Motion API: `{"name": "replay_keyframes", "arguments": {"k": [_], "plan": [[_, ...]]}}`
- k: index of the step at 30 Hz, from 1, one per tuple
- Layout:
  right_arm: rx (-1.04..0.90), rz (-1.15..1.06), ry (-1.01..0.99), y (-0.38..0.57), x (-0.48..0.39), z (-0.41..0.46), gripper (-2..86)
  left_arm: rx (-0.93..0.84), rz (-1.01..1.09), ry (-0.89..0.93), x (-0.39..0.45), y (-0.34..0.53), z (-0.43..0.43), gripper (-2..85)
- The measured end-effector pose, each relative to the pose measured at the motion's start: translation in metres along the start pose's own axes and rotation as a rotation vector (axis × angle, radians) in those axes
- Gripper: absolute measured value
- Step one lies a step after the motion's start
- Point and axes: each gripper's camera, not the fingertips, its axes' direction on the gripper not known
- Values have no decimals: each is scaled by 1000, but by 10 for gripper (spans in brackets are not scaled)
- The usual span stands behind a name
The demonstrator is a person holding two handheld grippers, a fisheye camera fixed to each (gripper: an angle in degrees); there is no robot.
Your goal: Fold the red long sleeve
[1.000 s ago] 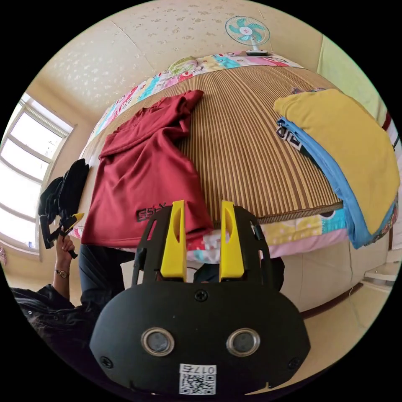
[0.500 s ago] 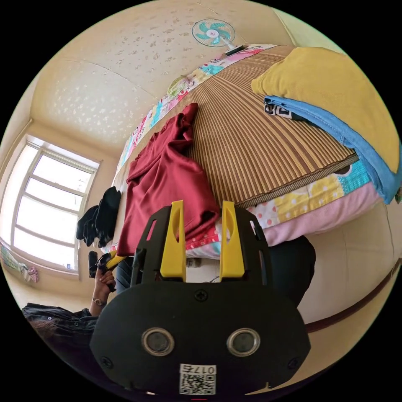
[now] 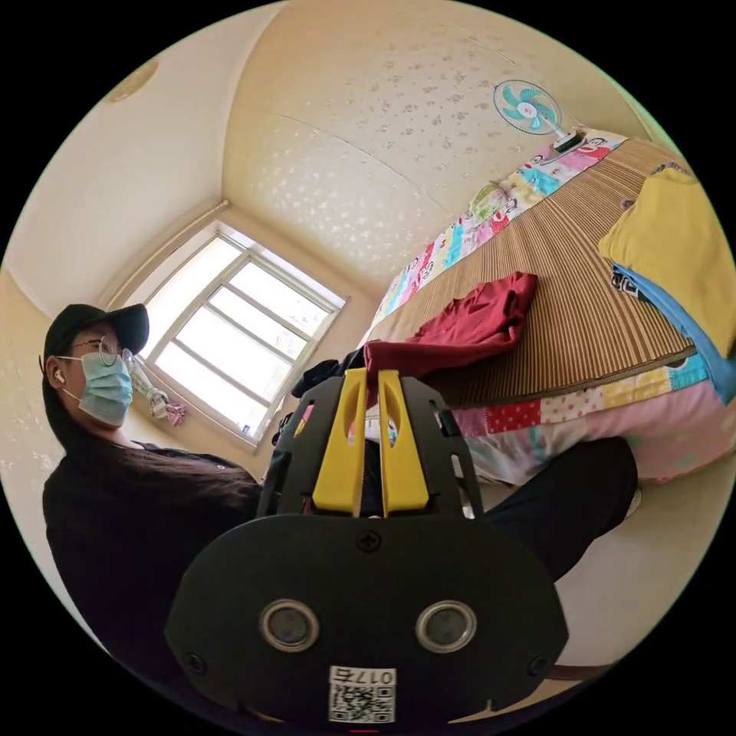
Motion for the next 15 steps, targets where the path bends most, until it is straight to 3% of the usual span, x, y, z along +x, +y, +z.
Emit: {"name": "replay_keyframes", "arguments": {"k": [5,11,15], "plan": [[-21,22,196,-49,4,43,27,-13,-59,-146,-7,-60,36,47],[46,66,423,-203,50,149,32,66,-12,-351,-47,-204,102,84],[51,127,563,-218,50,201,44,101,-84,-473,-78,-199,105,125]]}}
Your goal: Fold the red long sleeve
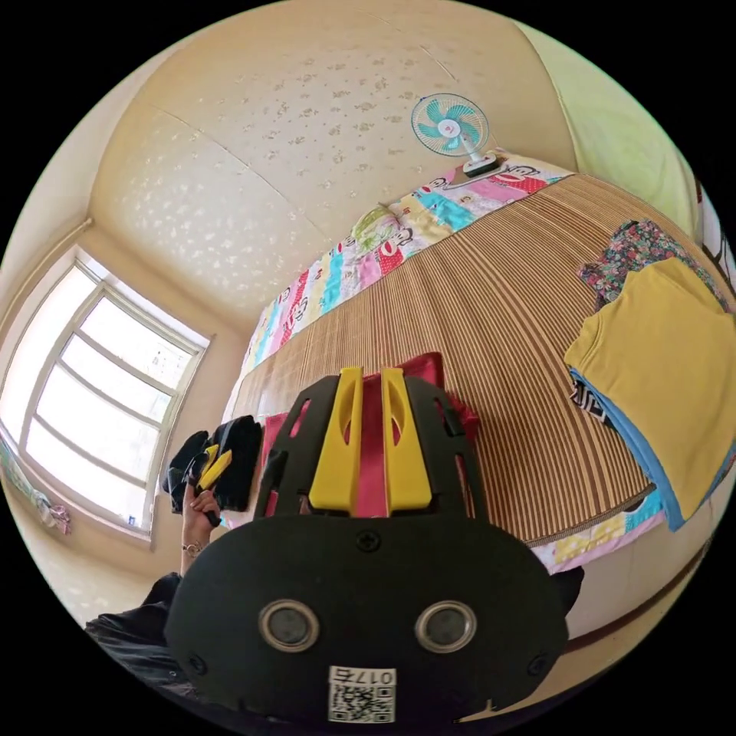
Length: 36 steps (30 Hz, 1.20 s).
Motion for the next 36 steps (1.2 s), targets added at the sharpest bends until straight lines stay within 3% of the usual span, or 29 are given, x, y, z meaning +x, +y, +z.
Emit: {"name": "replay_keyframes", "arguments": {"k": [6,9,10,13,17,19,21,25,27,29,31,33,36], "plan": [[-114,-195,162,93,0,69,43,-84,-116,-236,-53,92,5,179],[-190,-290,359,133,22,114,29,-103,-171,-150,-68,119,15,163],[-84,-357,344,144,21,107,23,-121,-187,-120,-70,120,20,156],[-86,-335,341,135,25,106,12,-177,-252,-41,-72,111,43,97],[-152,-268,280,108,35,102,7,-60,118,-43,34,83,53,66],[-170,-248,218,98,47,89,5,-86,327,-62,97,82,76,65],[-174,-226,175,93,60,75,5,-193,572,-47,165,100,120,66],[-139,-146,136,84,103,33,6,-463,762,65,204,155,193,71],[-112,-84,158,80,129,10,7,-582,815,320,204,184,207,56],[-89,-30,162,78,156,-12,9,-572,781,348,197,190,203,70],[-82,48,151,75,192,-37,14,-484,703,250,179,182,188,98],[-86,91,114,72,216,-52,22,-314,518,79,139,158,157,120],[-93,165,-31,65,247,-66,62,-197,229,-107,74,130,132,163]]}}
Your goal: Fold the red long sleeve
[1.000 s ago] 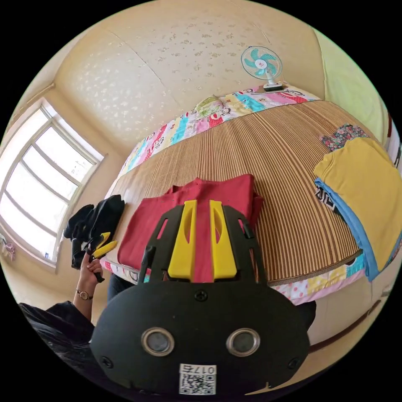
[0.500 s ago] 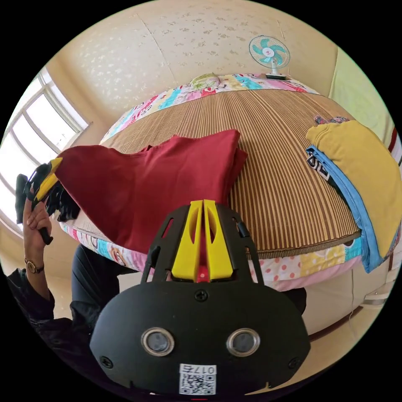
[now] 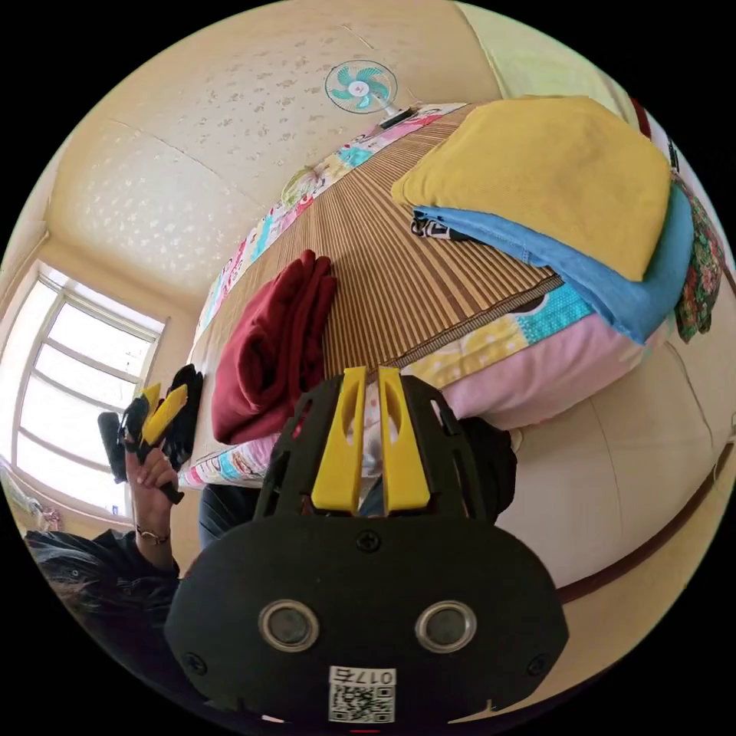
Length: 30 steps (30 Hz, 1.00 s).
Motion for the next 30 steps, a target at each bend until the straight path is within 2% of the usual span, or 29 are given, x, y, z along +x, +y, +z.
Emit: {"name": "replay_keyframes", "arguments": {"k": [1,2,4,6,9,12,14,16,18,20,22,26,30], "plan": [[-7,44,-99,-5,11,-3,94,-13,-41,2,-12,-1,1,174],[-7,75,-155,-7,16,-4,112,-76,-108,29,-33,-3,11,178],[-8,227,-402,-10,42,-1,173,-234,-214,90,-56,-1,39,176],[-57,313,-521,-12,57,6,206,-290,-306,278,-72,9,61,149],[-139,393,-572,-9,70,13,245,-340,-447,455,-91,14,68,116],[-186,433,-645,-4,73,19,263,-385,-441,587,-89,12,58,86],[-218,441,-736,-9,71,31,266,-400,-401,608,-83,9,47,81],[-250,421,-911,-25,63,51,253,-404,-362,634,-78,8,35,80],[-278,409,-957,-38,56,62,217,-365,-334,675,-80,7,15,80],[-329,380,-907,-48,43,67,160,-307,-321,695,-88,3,-7,80],[-368,236,-907,-59,9,70,110,-248,-315,708,-99,-1,-32,82],[-365,-56,-953,-71,-75,82,77,-33,-244,798,-127,1,-117,117],[-410,-259,-1049,-90,-204,126,61,213,-195,626,-157,35,-224,181]]}}
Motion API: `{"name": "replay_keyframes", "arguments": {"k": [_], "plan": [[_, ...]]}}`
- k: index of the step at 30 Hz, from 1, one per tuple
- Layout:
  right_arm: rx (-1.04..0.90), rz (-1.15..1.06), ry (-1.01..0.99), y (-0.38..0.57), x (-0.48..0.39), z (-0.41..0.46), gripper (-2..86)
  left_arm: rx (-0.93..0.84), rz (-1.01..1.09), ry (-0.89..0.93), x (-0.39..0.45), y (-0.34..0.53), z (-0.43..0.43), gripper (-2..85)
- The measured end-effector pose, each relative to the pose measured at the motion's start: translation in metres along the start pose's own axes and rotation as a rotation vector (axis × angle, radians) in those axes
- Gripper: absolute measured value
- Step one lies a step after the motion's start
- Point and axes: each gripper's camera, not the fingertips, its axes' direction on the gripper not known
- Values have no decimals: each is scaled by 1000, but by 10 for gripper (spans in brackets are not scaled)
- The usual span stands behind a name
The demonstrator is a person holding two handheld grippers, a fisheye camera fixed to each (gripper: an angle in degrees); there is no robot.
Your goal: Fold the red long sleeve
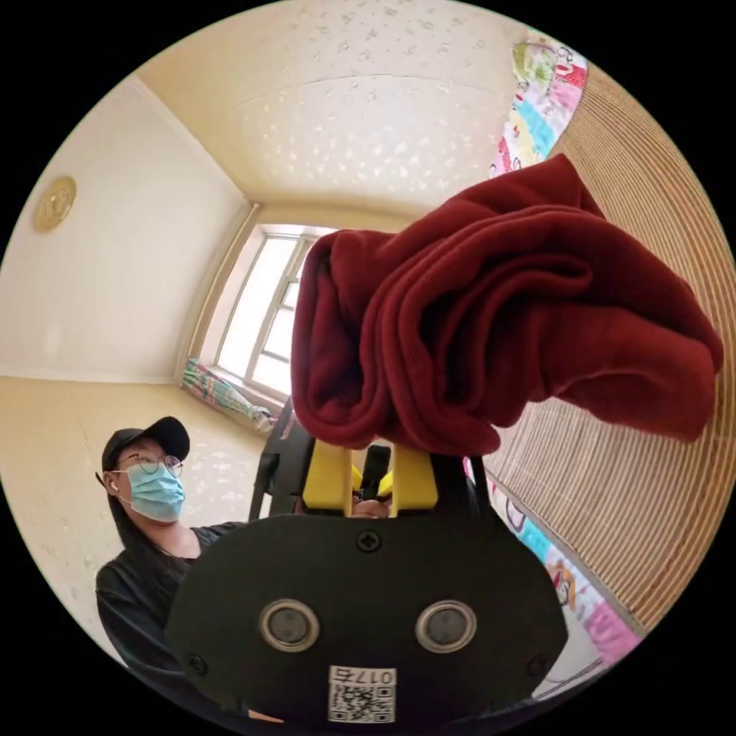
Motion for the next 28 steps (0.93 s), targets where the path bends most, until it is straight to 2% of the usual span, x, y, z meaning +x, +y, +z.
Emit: {"name": "replay_keyframes", "arguments": {"k": [4,7,9,11,13,15,17,19,21,23,25,26,28], "plan": [[-109,-170,-95,-57,-32,139,60,202,64,-119,18,34,-83,180],[-124,-324,-149,-65,-49,239,64,346,40,-211,18,70,-130,174],[-100,-351,-139,-58,-42,295,72,418,4,-252,13,96,-150,171],[-108,-254,-106,-45,-12,352,83,440,-30,-281,6,109,-155,170],[-243,-11,-97,-12,50,412,99,452,-53,-291,1,118,-154,170],[-332,10,-94,29,81,425,96,450,-49,-306,-2,123,-144,170],[-421,-27,-95,70,100,413,80,430,-23,-345,0,123,-129,170],[-539,-37,57,118,123,367,84,393,13,-424,3,121,-108,168],[-545,-58,238,144,131,304,89,327,80,-562,7,116,-72,163],[-485,-103,442,159,121,233,90,288,185,-645,11,115,-38,154],[-366,-186,733,167,79,147,92,293,308,-703,15,121,-1,143],[-331,-202,800,168,66,128,93,297,369,-728,15,126,25,135],[-139,-240,1069,173,11,51,96,260,438,-715,14,127,68,126]]}}
